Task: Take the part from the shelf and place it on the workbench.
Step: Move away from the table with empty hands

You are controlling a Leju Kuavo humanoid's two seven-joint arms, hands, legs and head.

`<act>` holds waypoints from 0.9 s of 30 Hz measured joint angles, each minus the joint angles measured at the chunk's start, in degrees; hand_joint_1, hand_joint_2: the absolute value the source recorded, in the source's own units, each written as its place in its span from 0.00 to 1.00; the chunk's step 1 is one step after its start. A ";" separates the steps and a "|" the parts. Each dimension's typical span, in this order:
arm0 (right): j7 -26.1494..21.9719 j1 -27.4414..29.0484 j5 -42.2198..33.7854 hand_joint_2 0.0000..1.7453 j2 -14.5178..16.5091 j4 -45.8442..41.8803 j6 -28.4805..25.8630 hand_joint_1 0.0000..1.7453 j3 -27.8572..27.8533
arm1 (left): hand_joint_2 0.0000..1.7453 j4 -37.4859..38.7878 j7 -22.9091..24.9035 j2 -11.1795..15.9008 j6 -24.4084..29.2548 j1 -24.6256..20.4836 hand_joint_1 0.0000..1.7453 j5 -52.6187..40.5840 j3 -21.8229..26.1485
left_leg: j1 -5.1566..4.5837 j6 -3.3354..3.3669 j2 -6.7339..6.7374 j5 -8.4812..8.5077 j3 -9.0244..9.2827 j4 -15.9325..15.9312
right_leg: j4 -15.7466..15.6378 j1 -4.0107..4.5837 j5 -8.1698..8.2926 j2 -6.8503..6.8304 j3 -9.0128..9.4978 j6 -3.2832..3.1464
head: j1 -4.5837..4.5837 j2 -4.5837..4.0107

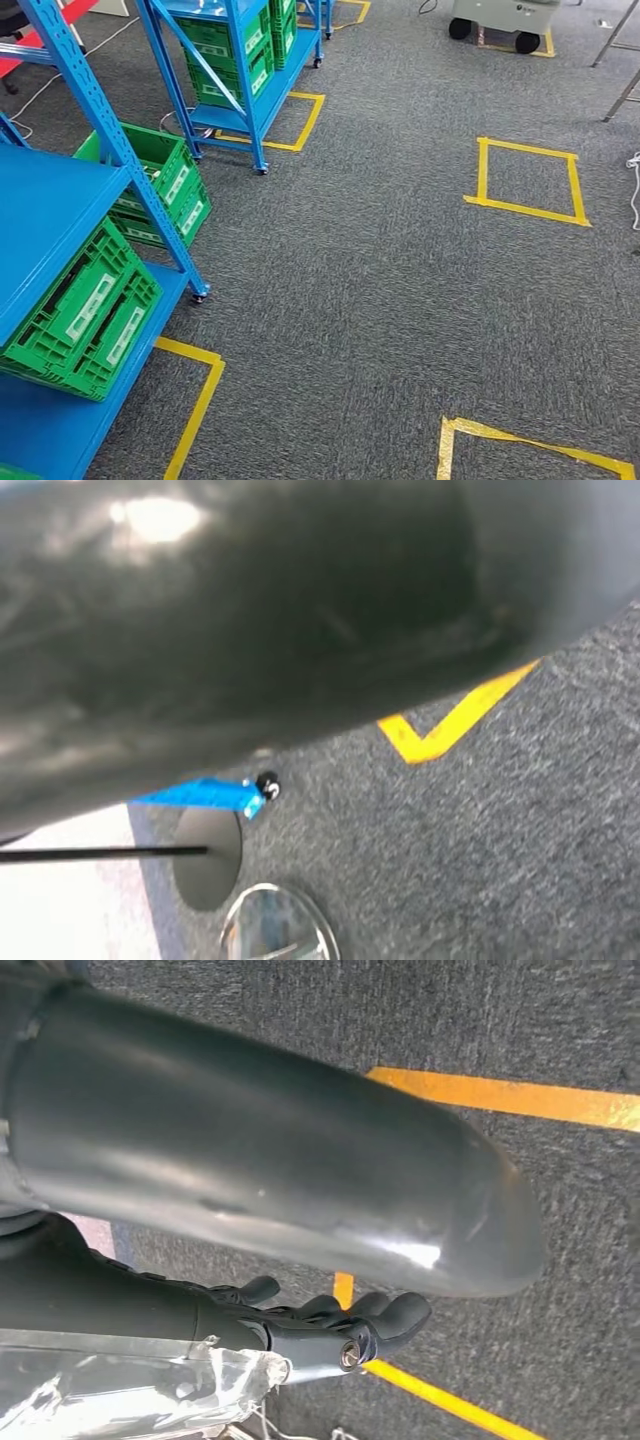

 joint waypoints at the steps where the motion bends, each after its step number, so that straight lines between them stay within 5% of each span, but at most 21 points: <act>1: -0.01 -0.01 0.01 0.00 0.00 0.00 0.00 0.00 -0.04 | 0.00 0.01 0.00 -0.02 -0.07 0.02 0.00 0.00 0.16 | 0.09 -0.11 -0.46 -0.07 0.15 0.03 | -3.47 -0.15 2.07 0.17 1.70 0.07 | 0.01 0.00; 4: -0.02 -0.10 0.02 0.00 0.01 0.00 0.00 0.00 -0.13 | 0.00 0.01 -0.01 0.10 -0.09 -0.06 0.00 0.02 0.50 | 0.15 -1.01 -1.71 -0.30 0.20 0.39 | -13.44 -0.60 5.44 2.14 6.89 0.12 | 0.02 0.00; 7: 0.03 -0.12 0.03 0.00 0.01 0.00 0.00 0.00 -0.17 | 0.00 0.03 -0.01 0.23 -0.11 0.09 0.00 0.21 0.63 | 0.25 -2.00 -2.54 -0.04 -0.33 0.47 | -14.44 -0.46 5.38 2.21 7.43 -0.81 | -0.03 0.00; 9: -0.02 -0.11 0.08 0.00 -0.01 -0.02 0.00 0.00 -0.21 | 0.00 0.05 -0.07 0.17 -0.55 0.21 0.00 1.09 0.86 | 0.33 -2.53 -1.73 -1.15 -1.08 1.86 | -14.56 -0.48 5.53 1.61 7.41 -1.57 | -0.18 0.00; 12: -0.20 -0.07 0.17 0.00 -0.04 -0.04 0.01 0.00 -0.32 | 0.00 0.05 -0.50 0.16 -2.10 0.00 0.00 4.30 2.49 | 0.36 -3.09 0.25 -6.28 -6.11 12.02 | -14.67 -0.31 5.50 0.32 7.31 -2.45 | -0.54 0.00; 14: -0.44 -0.01 0.18 0.00 -0.04 -0.04 0.02 0.00 -0.47 | 0.00 0.05 -1.29 0.24 -2.98 0.12 0.00 6.62 4.10 | 0.39 -3.16 0.47 -7.54 -8.84 17.27 | -14.66 -0.19 5.42 -0.53 7.30 -2.63 | -0.53 0.00; 16: -0.76 -0.04 0.19 0.00 -0.03 -0.04 0.02 0.00 -0.70 | 0.00 0.05 -2.35 0.35 -3.43 0.37 0.00 8.43 5.72 | 0.36 -2.96 0.70 -4.64 -7.48 14.29 | -14.66 -0.15 5.35 -1.18 7.44 -2.65 | -0.52 0.00; 19: -1.13 -0.04 0.25 0.00 -0.02 -0.04 0.02 0.00 -1.20 | 0.00 0.05 -3.43 0.61 -4.81 0.24 0.00 11.00 8.23 | 0.01 -2.36 2.76 -0.02 -1.96 3.18 | -14.52 0.12 5.06 -2.08 7.68 -2.22 | -0.52 0.00; 22: -1.34 -0.10 0.43 0.00 -0.02 -0.05 0.11 0.00 -1.62 | 0.00 0.05 -3.46 0.81 -7.30 0.16 0.00 13.13 10.57 | -0.30 -1.65 2.75 0.08 -1.10 0.64 | -14.67 0.25 4.93 -3.06 7.79 -1.39 | -0.48 0.00; 24: -1.49 -0.17 0.58 0.00 -0.01 -0.08 0.32 0.00 -1.80 | 0.00 0.05 -3.03 0.87 -8.94 0.40 0.00 14.50 11.91 | -0.09 -1.00 2.17 0.36 -0.92 0.23 | -13.75 0.12 4.15 -2.43 7.41 -0.76 | -0.38 0.00; 27: -1.70 -0.09 0.73 0.00 0.04 -0.09 0.62 0.00 -2.17 | 0.00 0.05 -2.10 0.86 -11.21 0.33 0.00 16.73 14.01 | 0.22 -0.35 1.23 0.57 -0.77 0.01 | -4.54 -0.11 -0.52 -0.31 2.96 0.00 | 0.05 0.00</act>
